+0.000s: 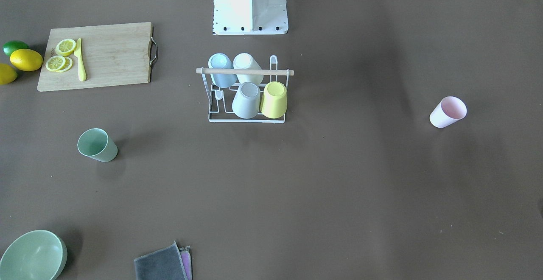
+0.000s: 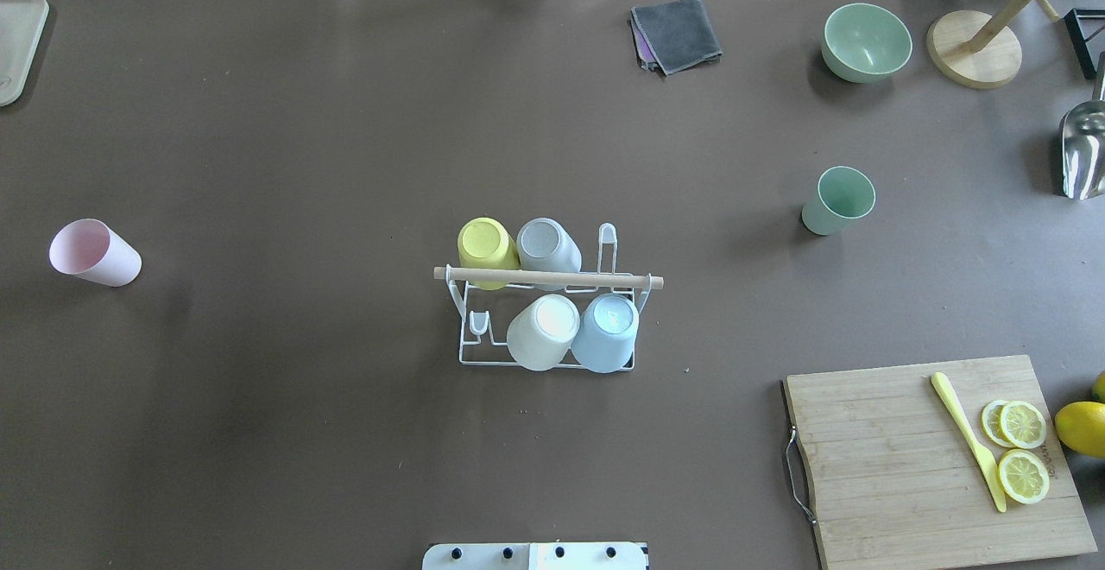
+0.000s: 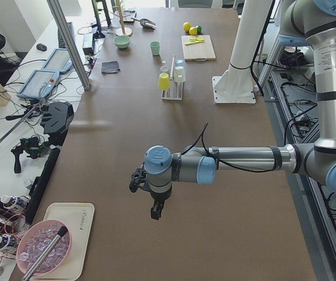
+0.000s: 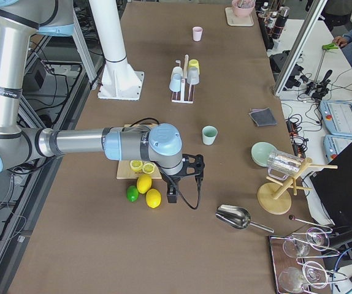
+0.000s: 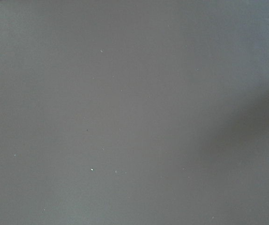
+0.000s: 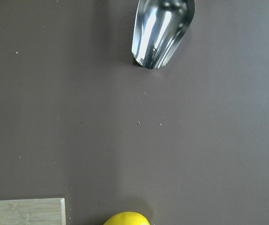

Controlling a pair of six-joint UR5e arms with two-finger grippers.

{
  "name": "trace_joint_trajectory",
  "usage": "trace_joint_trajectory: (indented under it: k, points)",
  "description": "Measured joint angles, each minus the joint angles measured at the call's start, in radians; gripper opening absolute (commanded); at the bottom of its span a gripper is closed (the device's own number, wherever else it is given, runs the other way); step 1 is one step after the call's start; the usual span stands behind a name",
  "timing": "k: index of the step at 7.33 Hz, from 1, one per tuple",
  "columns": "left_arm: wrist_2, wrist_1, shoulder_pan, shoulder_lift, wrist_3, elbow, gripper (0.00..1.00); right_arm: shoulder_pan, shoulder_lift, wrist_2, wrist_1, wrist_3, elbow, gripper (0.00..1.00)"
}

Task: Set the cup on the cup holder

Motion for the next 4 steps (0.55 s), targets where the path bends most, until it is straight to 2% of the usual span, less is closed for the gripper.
trace_joint_trajectory:
  k: [2,4]
  points:
    - [0.000,0.000,0.000,0.002,0.000,0.000,0.98,-0.112,0.047,0.000,-0.053,0.001,0.052,1.00]
    - [0.000,-0.001,-0.001,0.009,0.001,0.000,0.98,-0.252,0.226,-0.035,-0.289,-0.008,0.070,1.00]
